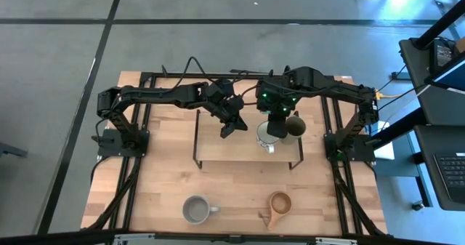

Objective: Stack small to large cups/mugs on shelf
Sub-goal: Put the gray mug on the shelf

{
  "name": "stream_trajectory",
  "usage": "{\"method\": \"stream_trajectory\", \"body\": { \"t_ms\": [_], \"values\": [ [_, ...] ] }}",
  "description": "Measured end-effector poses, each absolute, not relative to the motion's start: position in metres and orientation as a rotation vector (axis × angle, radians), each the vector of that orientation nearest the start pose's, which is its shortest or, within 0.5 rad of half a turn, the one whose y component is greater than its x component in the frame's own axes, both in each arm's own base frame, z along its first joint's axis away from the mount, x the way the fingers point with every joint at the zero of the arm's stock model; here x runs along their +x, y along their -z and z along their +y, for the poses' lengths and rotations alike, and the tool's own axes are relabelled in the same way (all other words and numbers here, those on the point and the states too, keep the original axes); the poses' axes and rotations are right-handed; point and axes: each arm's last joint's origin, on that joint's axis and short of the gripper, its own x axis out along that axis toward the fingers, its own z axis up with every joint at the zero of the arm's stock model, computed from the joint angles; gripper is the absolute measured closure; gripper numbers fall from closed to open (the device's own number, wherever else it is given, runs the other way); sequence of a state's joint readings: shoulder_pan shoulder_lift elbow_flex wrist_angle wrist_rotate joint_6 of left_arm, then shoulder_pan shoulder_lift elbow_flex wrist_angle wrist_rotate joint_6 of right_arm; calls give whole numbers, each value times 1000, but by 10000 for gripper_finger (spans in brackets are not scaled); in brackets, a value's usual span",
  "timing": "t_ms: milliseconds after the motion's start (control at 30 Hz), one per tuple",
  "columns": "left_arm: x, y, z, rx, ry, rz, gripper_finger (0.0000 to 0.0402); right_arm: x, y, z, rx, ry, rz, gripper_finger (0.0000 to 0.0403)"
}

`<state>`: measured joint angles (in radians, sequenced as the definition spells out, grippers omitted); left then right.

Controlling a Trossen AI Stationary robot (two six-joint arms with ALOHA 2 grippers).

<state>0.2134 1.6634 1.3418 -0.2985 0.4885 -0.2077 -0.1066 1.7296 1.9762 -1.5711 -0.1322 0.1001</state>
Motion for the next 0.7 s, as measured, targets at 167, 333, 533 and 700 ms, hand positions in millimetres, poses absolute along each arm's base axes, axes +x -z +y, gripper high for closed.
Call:
{"method": "stream_trajectory", "body": {
  "t_ms": [167,333,533,700],
  "values": [
    [366,-292,65,-414,205,612,366,297,-399,-28,262,59,1281,324],
    [365,-290,65,-414,203,638,366,283,-411,-27,286,77,1235,324],
    [359,-286,61,-373,203,701,366,277,-427,-24,338,40,1089,324],
    [354,-297,47,-269,141,695,366,279,-437,-22,404,-22,991,324]
  ]
}}
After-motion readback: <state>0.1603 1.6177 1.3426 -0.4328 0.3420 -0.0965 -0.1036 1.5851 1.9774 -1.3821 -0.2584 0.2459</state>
